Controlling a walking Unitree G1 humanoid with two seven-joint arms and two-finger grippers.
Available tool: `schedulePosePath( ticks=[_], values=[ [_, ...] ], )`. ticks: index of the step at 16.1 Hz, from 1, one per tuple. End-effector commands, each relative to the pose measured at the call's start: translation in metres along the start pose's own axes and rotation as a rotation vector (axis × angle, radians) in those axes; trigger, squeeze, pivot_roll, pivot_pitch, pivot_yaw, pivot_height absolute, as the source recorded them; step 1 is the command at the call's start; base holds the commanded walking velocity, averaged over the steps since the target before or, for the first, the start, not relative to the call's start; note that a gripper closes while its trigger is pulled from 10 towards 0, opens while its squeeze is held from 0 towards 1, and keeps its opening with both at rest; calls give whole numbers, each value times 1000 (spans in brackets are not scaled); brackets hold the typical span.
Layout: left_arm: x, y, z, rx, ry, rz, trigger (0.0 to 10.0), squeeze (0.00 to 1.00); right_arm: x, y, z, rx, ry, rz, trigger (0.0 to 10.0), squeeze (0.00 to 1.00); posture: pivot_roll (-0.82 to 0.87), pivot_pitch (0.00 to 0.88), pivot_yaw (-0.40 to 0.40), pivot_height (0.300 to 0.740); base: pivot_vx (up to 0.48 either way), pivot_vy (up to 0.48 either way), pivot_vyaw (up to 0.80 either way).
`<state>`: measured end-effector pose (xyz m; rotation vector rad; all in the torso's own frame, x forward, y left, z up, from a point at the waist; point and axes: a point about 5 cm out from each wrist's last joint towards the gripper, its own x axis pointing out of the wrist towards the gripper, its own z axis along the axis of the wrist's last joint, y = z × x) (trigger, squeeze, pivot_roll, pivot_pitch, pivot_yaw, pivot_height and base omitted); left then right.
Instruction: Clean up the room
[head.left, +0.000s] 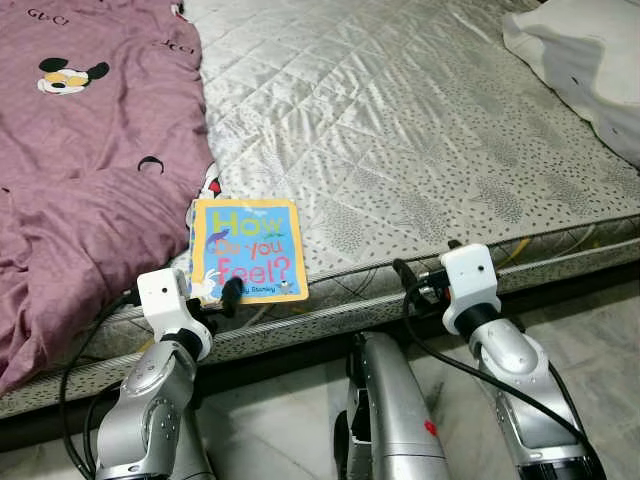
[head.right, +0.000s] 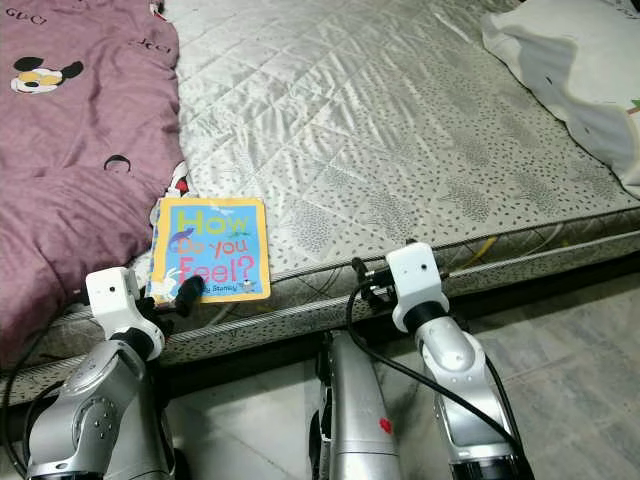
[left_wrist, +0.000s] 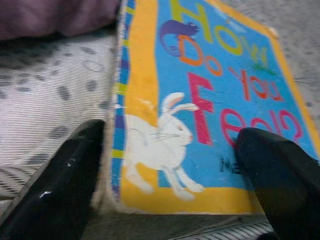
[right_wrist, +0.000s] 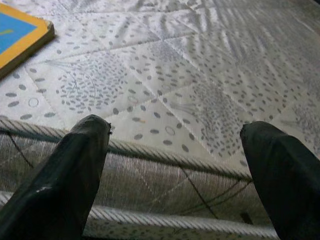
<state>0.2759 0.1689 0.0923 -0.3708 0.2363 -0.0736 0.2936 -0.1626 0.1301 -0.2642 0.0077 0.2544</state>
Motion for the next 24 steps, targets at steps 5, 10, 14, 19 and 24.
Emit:
schedulePosePath(
  ticks=[5, 10, 14, 19, 24],
  values=[
    [20, -1, -10, -129, 45, -148, 0, 0, -1, -2, 5, -19, -13, 3, 10000, 0, -91, 211, -120, 482, 0, 0, 0],
    [35, 7, 8, -211, -46, -193, 0, 0, 0, -6, 8, -32, -25, -11, 10000, 0, -103, 210, -115, 482, 0, 0, 0],
    [39, 0, 12, -215, -85, -235, 0, 0, 1, -4, 9, -30, -34, -13, 10000, 0, -103, 207, -114, 482, 0, 0, 0],
    [41, -7, 14, -234, -120, -253, 0, 0, 5, -4, 11, -35, -43, -14, 10000, 0, -99, 202, -113, 482, 0, 0, 0],
    [44, -10, 24, -293, -215, -222, 0, 0, 6, -4, 10, -43, -47, -20, 10000, 0, -98, 194, -110, 482, 0, 0, 0]
  ],
)
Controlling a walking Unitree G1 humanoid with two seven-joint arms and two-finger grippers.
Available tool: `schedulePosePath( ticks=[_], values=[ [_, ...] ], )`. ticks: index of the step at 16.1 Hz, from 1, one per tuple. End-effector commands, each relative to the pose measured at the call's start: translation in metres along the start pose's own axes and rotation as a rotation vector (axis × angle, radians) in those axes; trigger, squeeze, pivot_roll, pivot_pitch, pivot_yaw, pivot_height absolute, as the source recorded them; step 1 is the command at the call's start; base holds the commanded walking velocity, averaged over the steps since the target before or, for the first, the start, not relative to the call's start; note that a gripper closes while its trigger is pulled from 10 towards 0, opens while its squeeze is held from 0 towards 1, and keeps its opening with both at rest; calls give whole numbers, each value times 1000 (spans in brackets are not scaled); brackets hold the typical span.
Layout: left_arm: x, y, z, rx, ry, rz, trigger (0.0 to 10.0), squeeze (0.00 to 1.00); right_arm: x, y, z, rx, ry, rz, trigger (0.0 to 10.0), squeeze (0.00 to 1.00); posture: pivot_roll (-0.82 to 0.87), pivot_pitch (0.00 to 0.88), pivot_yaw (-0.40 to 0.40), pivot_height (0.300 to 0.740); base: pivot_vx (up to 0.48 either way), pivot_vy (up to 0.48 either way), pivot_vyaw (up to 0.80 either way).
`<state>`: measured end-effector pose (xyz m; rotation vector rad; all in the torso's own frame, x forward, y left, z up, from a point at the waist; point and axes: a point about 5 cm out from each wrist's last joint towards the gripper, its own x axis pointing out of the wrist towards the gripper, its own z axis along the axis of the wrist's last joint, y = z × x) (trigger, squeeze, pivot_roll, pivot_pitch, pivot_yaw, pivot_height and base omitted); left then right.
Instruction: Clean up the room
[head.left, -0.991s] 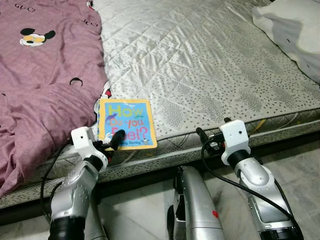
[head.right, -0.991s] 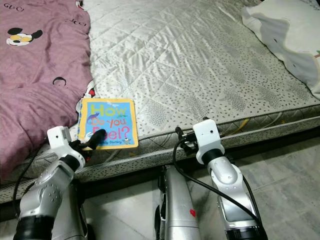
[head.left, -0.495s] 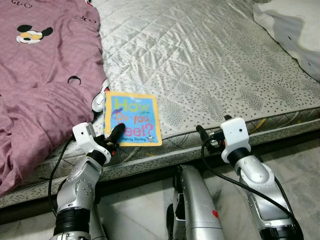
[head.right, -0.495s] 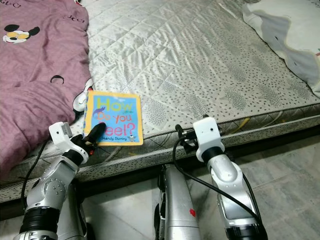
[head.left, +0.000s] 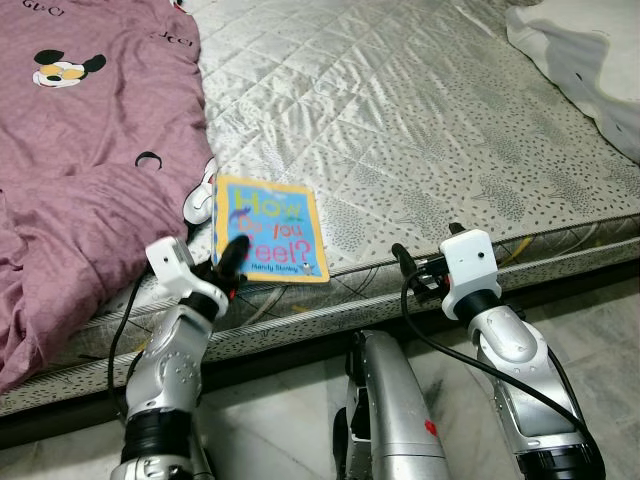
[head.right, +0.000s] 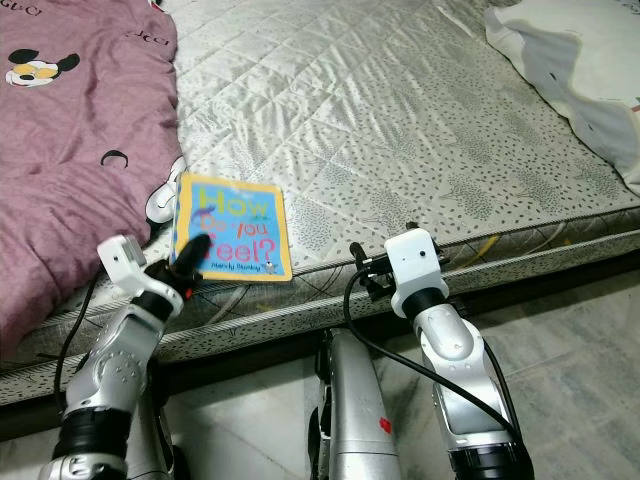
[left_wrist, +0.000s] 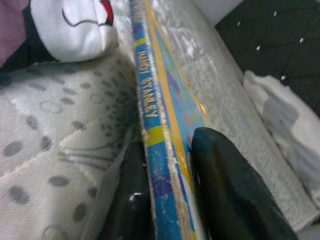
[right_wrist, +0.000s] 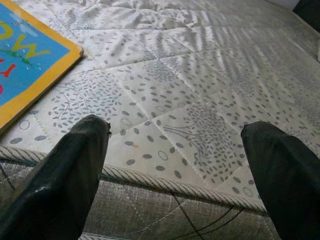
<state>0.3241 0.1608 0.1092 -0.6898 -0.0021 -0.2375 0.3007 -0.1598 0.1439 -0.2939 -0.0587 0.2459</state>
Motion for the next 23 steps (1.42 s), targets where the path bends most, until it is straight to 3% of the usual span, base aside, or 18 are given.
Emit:
schedulePosePath(
  ticks=[1, 9, 13, 16, 20, 23],
  values=[
    [0, 2, 2, -15, -34, 23, 0, 0, 0, -1, -4, -7, 13, -5, 10000, 0, -98, 194, -110, 482, 0, 0, 0],
    [0, 2, 17, -68, -166, 45, 0, 0, 5, 3, -3, 11, -9, -13, 10000, 0, -83, 151, -95, 482, 0, 0, 0],
    [-7, -14, 28, -19, -209, 8, 0, 0, 12, 6, 6, 72, -60, -28, 10000, 0, -64, 114, -73, 482, 0, 0, 0],
    [-15, -12, 36, 103, -208, 48, 0, 0, 23, 9, 14, 213, -89, -58, 10000, 0, -38, 82, -57, 482, 0, 0, 0],
    [-20, -18, 35, 180, -188, 21, 0, 0, 34, 13, 21, 376, -113, -96, 10000, 0, -8, 32, -41, 498, 0, 0, -211],
    [-13, -28, 32, 193, -187, -6, 0, 0, 43, 17, 22, 458, -110, -118, 10000, 0, 2, 0, -45, 524, 0, 0, -417]
  ],
)
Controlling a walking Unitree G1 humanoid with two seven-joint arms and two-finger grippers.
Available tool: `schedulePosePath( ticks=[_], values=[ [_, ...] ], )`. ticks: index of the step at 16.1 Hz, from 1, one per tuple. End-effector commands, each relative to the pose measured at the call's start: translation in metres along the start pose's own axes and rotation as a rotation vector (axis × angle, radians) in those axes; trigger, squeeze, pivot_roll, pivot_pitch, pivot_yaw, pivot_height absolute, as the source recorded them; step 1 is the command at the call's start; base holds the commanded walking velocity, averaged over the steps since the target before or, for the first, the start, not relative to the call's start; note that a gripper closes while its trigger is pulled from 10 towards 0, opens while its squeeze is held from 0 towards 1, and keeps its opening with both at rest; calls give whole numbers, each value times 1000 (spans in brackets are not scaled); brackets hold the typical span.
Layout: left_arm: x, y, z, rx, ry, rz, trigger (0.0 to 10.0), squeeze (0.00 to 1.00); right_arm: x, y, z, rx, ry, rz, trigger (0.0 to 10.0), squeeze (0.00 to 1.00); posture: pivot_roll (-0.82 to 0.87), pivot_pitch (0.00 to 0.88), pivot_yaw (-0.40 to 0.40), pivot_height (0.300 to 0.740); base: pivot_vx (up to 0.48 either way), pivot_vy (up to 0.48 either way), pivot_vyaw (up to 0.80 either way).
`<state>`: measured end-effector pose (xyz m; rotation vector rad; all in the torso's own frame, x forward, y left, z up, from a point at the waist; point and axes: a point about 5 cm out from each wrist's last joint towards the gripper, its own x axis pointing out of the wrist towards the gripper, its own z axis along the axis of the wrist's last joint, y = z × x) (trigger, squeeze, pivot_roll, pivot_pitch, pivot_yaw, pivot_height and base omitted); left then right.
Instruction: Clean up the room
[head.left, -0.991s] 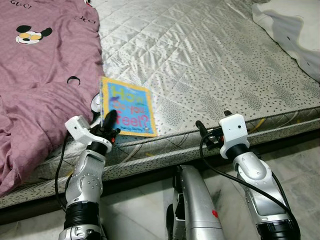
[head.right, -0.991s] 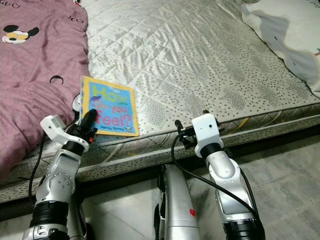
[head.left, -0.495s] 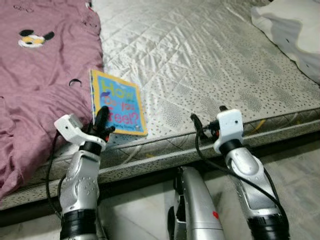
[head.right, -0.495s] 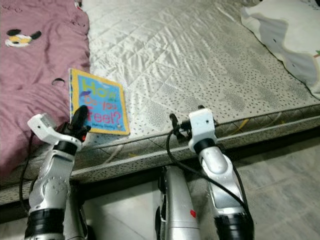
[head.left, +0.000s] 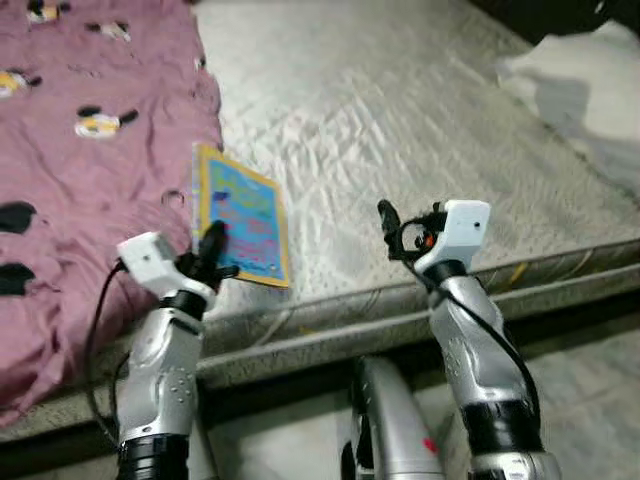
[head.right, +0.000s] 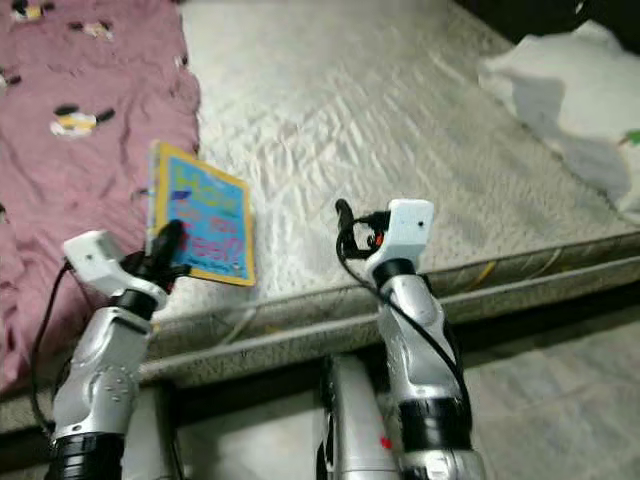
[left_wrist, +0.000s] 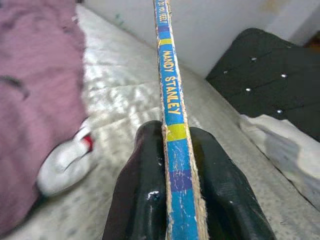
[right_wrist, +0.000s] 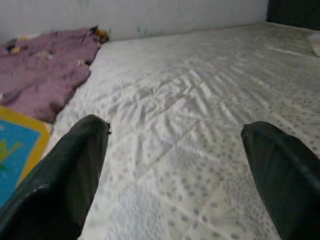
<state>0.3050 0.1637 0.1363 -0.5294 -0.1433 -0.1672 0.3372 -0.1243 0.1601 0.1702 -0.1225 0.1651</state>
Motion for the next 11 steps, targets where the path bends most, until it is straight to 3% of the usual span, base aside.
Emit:
schedulePosePath(
  ticks=[1, 5, 6, 7, 11],
  values=[
    [8, -9, 11, 39, -50, -32, 0, 0, 5, 1, 5, 10, -20, -4, 10000, 0, 4, 0, -46, 537, 0, 0, -413],
    [13, -12, 11, 144, -57, -38, 0, 0, 17, -2, 15, 12, -72, -35, 10000, 0, 10, 0, -27, 575, 0, 0, -408],
    [14, -12, 10, 177, -51, -31, 2784, 0, 18, -3, 16, 11, -80, -41, 10000, 0, 10, 0, -23, 584, 0, 0, -406],
    [15, -13, 9, 217, -43, -28, 10000, 0, 18, -3, 17, 7, -91, -49, 10000, 0, 12, 0, -17, 596, 0, 0, -406],
    [16, -7, 7, 316, -19, 41, 10000, 0, 15, -4, 16, -7, -113, -55, 10000, 0, 2, 0, -2, 639, 0, 0, -303]
  ],
)
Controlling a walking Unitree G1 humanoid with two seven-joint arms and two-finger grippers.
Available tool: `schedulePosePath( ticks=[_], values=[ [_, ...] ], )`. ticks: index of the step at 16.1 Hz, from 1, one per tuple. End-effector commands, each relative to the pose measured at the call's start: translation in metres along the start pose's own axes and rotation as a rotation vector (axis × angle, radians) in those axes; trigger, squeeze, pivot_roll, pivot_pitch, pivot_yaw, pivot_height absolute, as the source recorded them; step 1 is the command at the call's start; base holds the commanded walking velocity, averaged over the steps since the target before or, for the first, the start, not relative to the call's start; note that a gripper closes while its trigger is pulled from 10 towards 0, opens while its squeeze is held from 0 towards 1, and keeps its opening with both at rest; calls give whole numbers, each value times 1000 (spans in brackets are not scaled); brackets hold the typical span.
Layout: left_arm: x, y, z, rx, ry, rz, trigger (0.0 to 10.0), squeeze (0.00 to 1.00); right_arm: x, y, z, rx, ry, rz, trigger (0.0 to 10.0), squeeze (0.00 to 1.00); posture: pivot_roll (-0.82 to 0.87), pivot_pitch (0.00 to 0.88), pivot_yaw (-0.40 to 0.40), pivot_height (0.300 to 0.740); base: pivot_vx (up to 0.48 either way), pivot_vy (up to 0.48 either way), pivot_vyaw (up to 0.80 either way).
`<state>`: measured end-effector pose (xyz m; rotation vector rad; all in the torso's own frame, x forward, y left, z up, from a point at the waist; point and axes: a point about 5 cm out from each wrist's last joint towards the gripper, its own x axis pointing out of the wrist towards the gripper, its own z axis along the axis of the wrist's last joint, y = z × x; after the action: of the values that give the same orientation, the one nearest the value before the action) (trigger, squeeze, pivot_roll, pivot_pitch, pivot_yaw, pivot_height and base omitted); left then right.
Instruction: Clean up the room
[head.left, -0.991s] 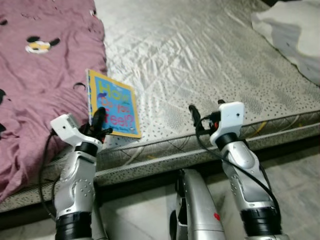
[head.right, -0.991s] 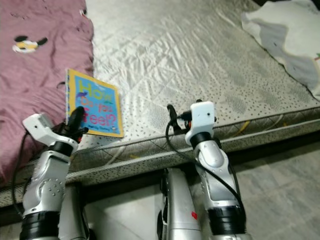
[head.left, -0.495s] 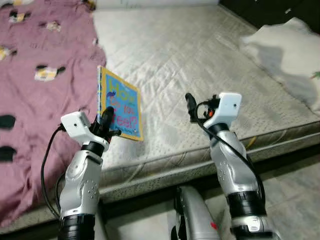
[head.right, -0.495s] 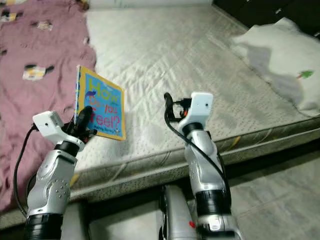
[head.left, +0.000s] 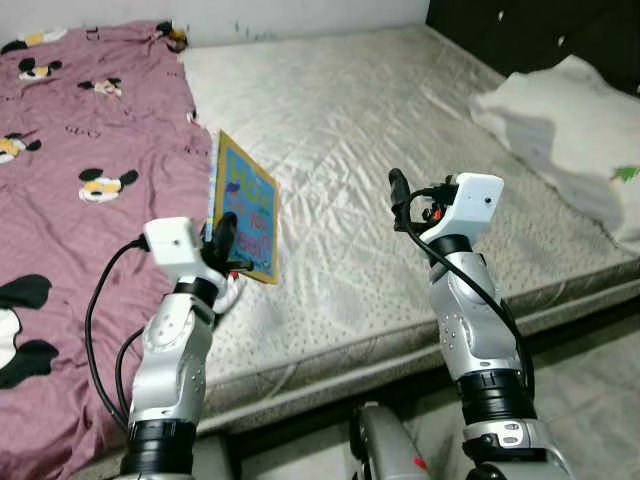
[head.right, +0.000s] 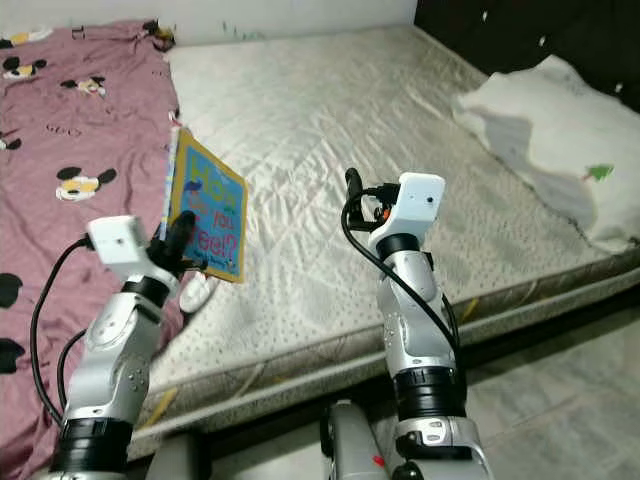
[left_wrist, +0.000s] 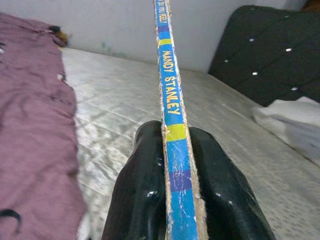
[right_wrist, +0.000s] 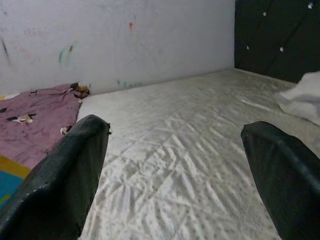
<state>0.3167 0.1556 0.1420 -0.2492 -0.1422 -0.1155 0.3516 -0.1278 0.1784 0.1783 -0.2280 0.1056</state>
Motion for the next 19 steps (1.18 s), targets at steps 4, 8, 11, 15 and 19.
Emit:
schedulePosePath(
  ticks=[4, 8, 11, 15, 19],
  values=[
    [-1, -1, 11, 46, -35, -39, 10000, 0, -11, -6, -5, -19, 10, -21, 10000, 0, 1, 0, 11, 687, 0, 0, 0],
    [-11, -3, 7, 54, -15, -51, 10000, 0, -20, 1, -6, -81, -2, 50, 10000, 0, -6, 26, 6, 692, 0, 0, 0],
    [-17, -6, 2, 37, 5, -54, 10000, 0, -25, -6, -5, -107, 9, 23, 10000, 0, -22, 58, -3, 712, 0, 0, 0],
    [-22, -13, -3, 32, 30, -72, 10000, 0, -31, -9, -6, -115, 28, 17, 10000, 0, -36, 86, -5, 740, 0, 0, 0],
    [-23, -12, -5, 29, 56, -49, 10000, 0, -35, -5, -8, -108, 49, 15, 10000, 0, -37, 101, -16, 740, 0, 0, 0]
  ],
)
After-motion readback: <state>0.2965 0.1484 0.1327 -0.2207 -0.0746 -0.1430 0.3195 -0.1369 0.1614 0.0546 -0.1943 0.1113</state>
